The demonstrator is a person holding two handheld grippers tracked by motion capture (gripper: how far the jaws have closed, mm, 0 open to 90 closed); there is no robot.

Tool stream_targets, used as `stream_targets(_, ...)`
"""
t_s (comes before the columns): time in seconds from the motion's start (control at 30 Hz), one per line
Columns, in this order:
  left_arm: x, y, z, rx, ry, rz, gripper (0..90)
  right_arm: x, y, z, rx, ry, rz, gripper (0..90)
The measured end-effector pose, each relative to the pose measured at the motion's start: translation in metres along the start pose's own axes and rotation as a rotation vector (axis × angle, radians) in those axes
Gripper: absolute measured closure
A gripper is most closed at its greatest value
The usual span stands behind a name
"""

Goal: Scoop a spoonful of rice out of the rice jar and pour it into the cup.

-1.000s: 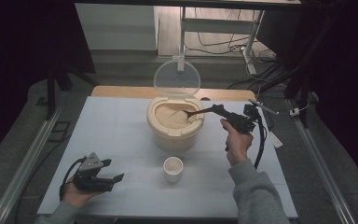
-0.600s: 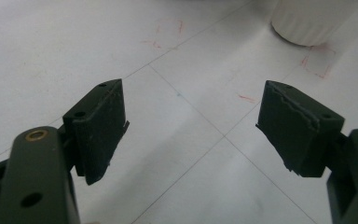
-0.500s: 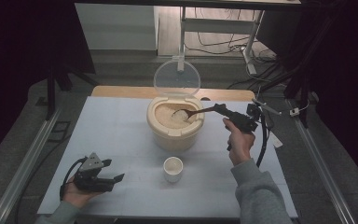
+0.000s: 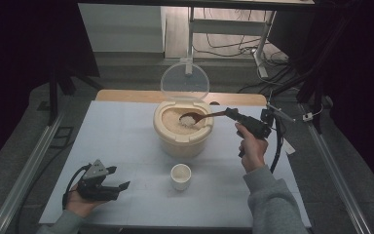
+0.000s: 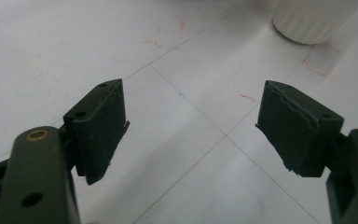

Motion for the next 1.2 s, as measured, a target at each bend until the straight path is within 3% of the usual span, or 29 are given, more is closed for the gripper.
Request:
stream_targets(0.3, 0.000, 0.000, 0.000, 0.000, -0.001, -0.001, 23.2, 0.002, 0.005, -0.001, -0.003, -0.026, -0.013, 82.7)
stream_targets(0.67, 0.000, 0.000, 0.000, 0.001, -0.001, -0.002, 23.2, -0.011, 0.010, 0.001, -0.029, -0.041, -0.045, 82.7)
stream_targets(0.93, 0.000, 0.001, -0.001, 0.005, -0.001, -0.001, 23.2, -0.024, 0.020, 0.009, -0.075, -0.050, -0.075, 82.7)
stream_targets(1.2, 0.000, 0.001, -0.001, 0.004, 0.000, -0.003, 23.3, -0.026, 0.035, 0.028, -0.134, -0.060, -0.091, 82.7)
Point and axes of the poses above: each handheld gripper's, and its own axes: y roughly backward along the jaws, z roughly out of its underside, x roughly to its right, the point moved 4 cm from there along -y, roughly forward along the jaws, and after that the axes turned 6 degrees about -z, right-handed, at the moved point
